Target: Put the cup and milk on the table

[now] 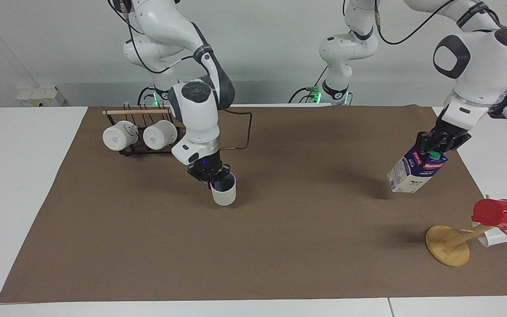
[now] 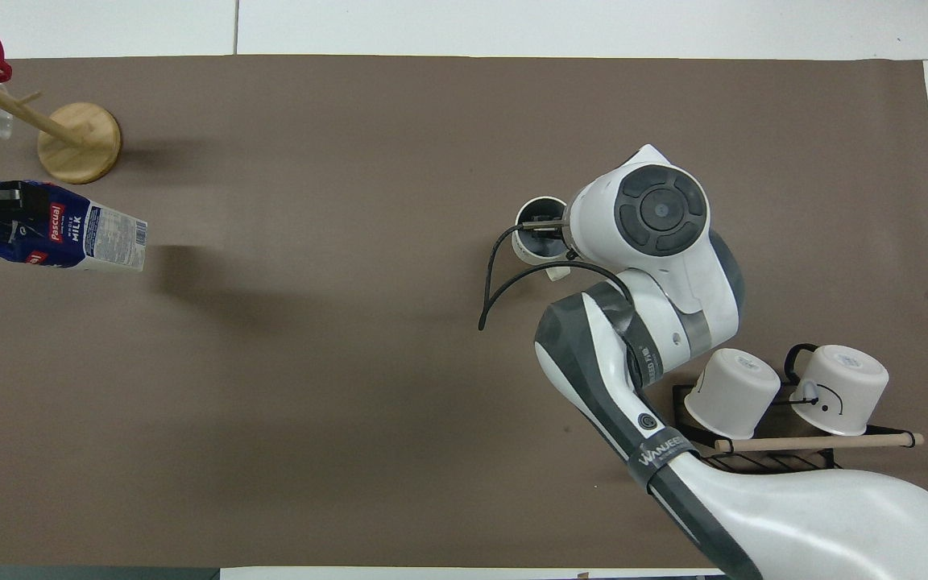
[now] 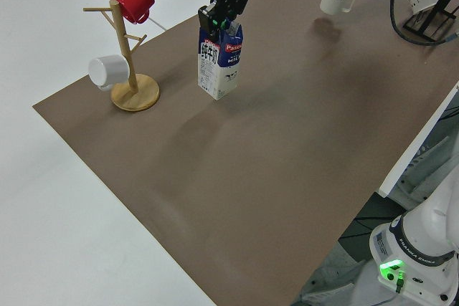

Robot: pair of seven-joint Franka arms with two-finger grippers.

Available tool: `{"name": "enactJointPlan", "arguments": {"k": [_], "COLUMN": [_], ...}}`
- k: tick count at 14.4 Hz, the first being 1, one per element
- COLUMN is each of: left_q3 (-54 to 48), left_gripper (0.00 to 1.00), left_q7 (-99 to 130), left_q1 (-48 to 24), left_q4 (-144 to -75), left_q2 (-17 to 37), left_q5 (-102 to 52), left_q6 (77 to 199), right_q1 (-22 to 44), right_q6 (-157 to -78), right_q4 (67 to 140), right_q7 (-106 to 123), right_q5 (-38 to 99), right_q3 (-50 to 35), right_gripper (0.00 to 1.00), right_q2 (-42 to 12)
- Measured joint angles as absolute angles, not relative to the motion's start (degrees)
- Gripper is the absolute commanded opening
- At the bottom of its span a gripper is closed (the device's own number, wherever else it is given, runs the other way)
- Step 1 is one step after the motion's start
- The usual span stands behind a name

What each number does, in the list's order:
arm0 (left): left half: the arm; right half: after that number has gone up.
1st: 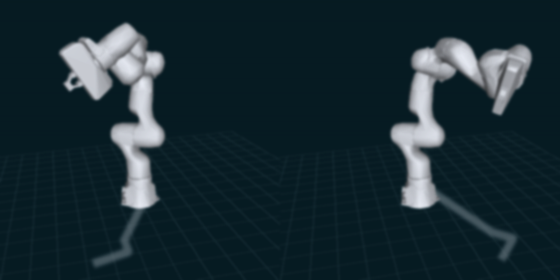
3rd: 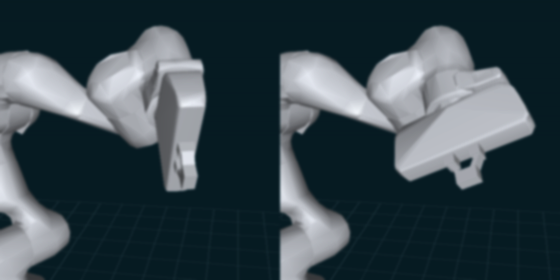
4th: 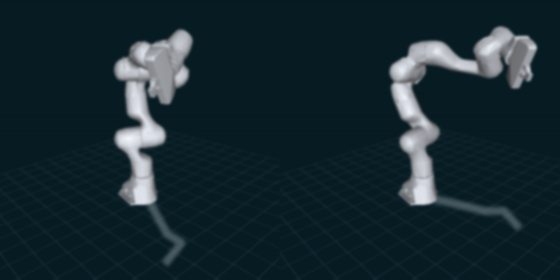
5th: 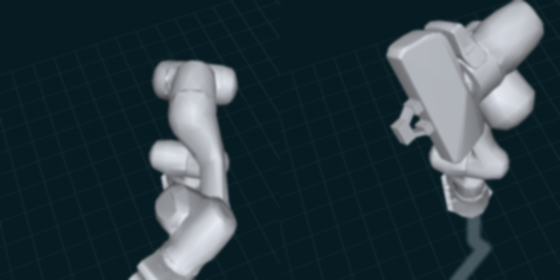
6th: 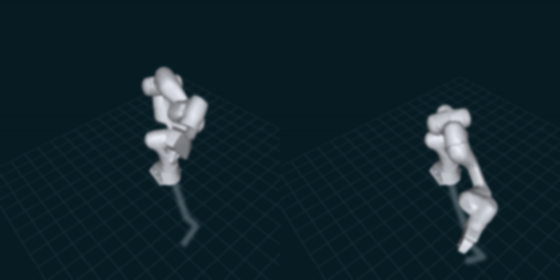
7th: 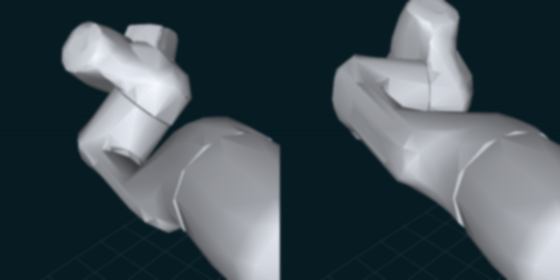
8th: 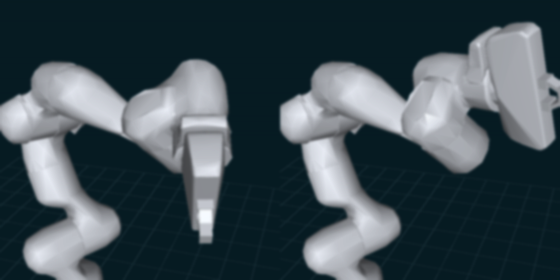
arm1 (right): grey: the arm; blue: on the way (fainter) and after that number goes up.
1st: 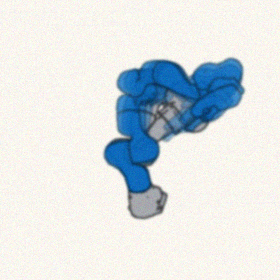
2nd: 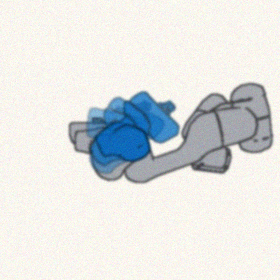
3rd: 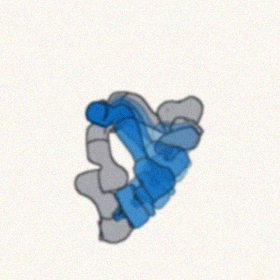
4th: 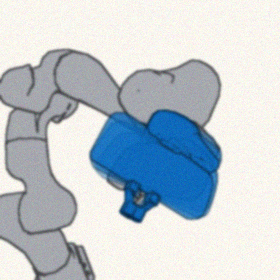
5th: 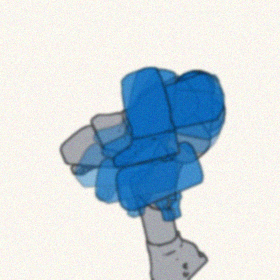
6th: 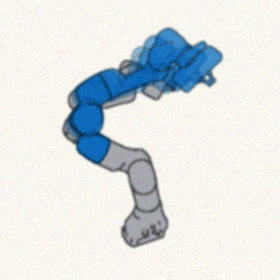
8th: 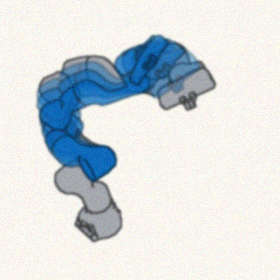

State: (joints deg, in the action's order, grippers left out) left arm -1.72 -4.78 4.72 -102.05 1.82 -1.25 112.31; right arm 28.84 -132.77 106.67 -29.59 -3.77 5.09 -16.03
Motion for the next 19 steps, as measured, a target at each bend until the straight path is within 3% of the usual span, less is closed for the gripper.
{"name": "enactJointPlan", "arguments": {"k": [7,11,12,13,14,19], "left_q3": [-2.0,-2.1,-2.2,-2.2,-2.2,-2.4], "left_gripper": [0.00,0.00,0.00,0.00,0.00,0.00], "left_q7": [-2.7,3.7,5.6,7.2,8.8,21.4], "left_q1": [2.7,-2.0,-3.4,-4.8,-6.0,-14.3], "left_q4": [-101.5,-101.5,-101.5,-101.5,-101.5,-101.4], "left_q2": [1.9,2.0,2.0,2.1,2.3,4.5], "left_q5": [-1.2,-1.0,-1.0,-1.0,-0.9,2.5], "left_q6": [112.3,112.3,112.3,112.3,112.3,113.9], "right_q1": [31.4,31.4,31.4,31.4,31.4,29.7], "right_q6": [-134.8,-136.1,-136.2,-136.2,-136.2,-134.8], "right_q4": [106.6,106.7,106.7,106.7,106.7,105.4], "right_q7": [-31.7,-31.7,-31.7,-31.8,-31.8,-31.8], "right_q5": [-3.8,-3.8,-3.8,-3.8,-3.8,-3.8], "right_q3": [5.1,5.1,5.1,5.1,5.1,5.9], "right_gripper": [0.00,0.00,0.10,0.95,1.00,1.00], "right_q2": [-18.4,-19.2,-19.3,-19.3,-19.3,-17.6]}}
